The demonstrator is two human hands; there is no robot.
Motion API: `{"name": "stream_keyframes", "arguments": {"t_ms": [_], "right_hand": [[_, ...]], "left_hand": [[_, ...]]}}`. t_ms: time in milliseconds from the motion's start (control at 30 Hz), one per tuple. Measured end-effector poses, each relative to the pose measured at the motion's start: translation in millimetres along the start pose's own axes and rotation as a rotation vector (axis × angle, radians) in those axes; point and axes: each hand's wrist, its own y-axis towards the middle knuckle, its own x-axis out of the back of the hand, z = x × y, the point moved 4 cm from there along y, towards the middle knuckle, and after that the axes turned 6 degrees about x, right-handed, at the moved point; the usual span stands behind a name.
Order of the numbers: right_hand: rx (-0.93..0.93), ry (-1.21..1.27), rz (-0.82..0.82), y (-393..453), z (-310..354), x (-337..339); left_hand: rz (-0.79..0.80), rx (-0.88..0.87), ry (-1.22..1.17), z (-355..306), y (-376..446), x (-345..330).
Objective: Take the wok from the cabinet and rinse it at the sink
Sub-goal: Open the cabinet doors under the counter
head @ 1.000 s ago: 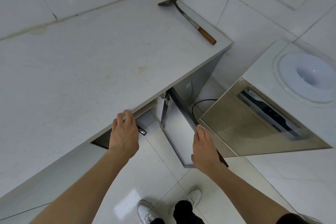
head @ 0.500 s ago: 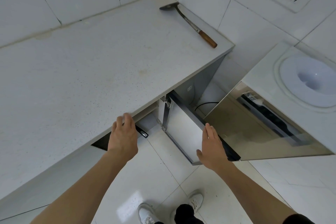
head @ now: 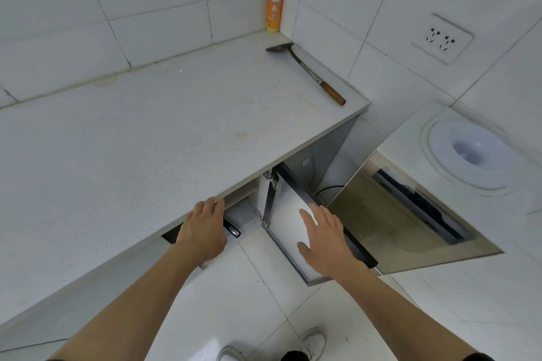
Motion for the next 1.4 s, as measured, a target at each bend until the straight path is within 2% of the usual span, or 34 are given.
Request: {"name": "stream_keyframes", "arguments": {"t_ms": [133, 433, 700, 933, 1033, 1133, 1400], "right_hand": [[0.101, 0.000, -0.023, -8.6, 33.9, 28.6], [0.315, -0.002, -0.087, 13.2, 110.6, 50.9], [0.636, 0.008, -0.014, 67.2, 186.8, 38.7], [0.845, -0.027, 0.099, 108.8, 216.1, 27.5], [0.913, -0.076, 0.120, 120.3, 217.6, 19.2], [0.935, -0.104, 0.134, 127.5, 215.4, 10.8], [0.892, -0.106, 0.153, 135.9, 204.0, -14.0]], "left_hand": [[-0.049, 0.041, -0.134, 3.3, -27.5, 5.1], [-0.141, 0.190, -0.217, 43.9, -71.8, 12.6], [-0.168, 0.516, -0.495, 99.3, -98.8, 0.3], [-0.138, 0.768, -0.652, 99.3, -98.7, -29.1], [-0.159, 0.873, -0.914, 91.6, -89.8, -38.5], [-0.224, 1.003, -1.385, 88.9, -82.0, -46.4], [-0.506, 1.091, -2.527, 98.4, -51.6, -70.5]]}}
